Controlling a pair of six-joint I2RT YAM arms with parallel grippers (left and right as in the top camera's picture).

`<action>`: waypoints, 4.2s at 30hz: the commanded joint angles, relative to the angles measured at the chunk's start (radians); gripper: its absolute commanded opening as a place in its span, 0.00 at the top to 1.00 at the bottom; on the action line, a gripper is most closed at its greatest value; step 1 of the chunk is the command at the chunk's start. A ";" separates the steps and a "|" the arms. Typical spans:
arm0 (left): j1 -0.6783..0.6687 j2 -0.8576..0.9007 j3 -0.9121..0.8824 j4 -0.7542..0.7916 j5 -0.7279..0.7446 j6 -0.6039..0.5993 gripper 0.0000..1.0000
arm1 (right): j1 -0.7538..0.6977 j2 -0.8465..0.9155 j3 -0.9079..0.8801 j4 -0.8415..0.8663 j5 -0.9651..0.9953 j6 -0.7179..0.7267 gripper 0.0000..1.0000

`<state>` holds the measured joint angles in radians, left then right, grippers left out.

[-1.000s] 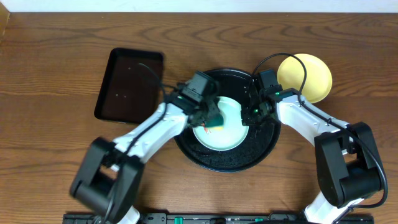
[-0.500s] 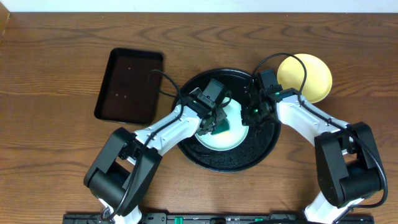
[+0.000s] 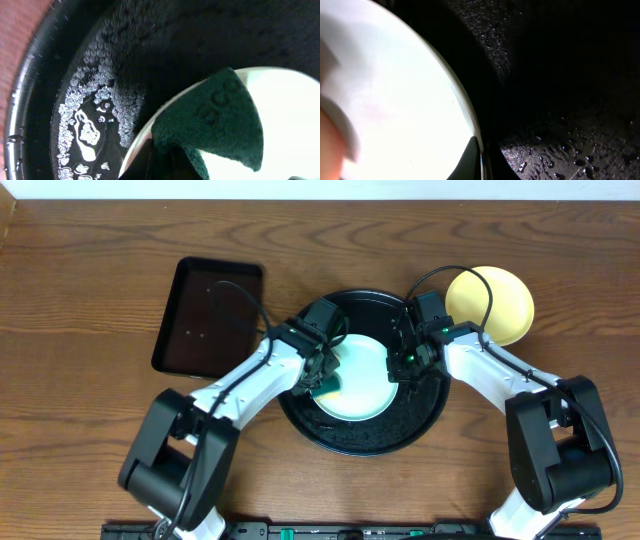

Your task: Clean dirty plates on tray and stack at the side

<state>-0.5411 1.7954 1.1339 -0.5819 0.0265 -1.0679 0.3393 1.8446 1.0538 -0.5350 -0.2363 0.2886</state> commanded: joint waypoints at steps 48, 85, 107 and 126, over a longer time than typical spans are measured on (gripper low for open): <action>0.153 -0.336 -0.023 -0.143 -0.331 0.164 0.93 | 0.006 -0.082 0.047 -0.081 0.109 -0.012 0.99; 0.508 -0.207 -0.023 -0.031 -0.052 0.709 0.93 | 0.583 -0.407 0.129 0.181 1.490 -0.983 0.99; 0.550 -0.010 -0.023 0.391 -0.072 0.760 0.92 | 0.591 -0.407 0.129 0.125 1.434 -0.818 0.99; 0.585 -0.347 -0.023 0.289 -0.060 0.702 0.24 | 0.563 -0.407 0.129 0.071 1.416 -0.595 0.99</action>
<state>0.0391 1.5925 1.1088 -0.2466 -0.0292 -0.3248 0.9184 1.4555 1.1713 -0.4671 1.1702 -0.3874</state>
